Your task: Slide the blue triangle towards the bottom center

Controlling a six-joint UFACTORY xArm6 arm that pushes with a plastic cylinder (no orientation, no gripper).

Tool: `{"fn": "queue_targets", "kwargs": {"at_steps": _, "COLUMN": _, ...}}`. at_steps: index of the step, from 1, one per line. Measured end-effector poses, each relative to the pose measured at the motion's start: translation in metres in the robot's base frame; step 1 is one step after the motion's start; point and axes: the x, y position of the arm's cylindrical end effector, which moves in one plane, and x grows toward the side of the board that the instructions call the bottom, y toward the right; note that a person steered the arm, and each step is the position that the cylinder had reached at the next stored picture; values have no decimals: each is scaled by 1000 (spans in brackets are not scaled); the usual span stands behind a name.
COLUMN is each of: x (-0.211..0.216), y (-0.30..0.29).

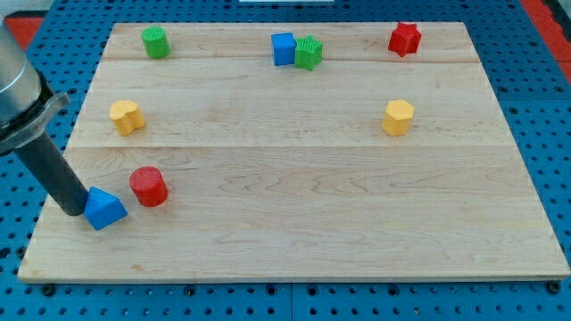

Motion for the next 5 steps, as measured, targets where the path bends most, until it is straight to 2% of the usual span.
{"fn": "queue_targets", "kwargs": {"at_steps": 3, "x": 10, "y": 21}}
{"fn": "queue_targets", "kwargs": {"at_steps": 5, "x": 13, "y": 57}}
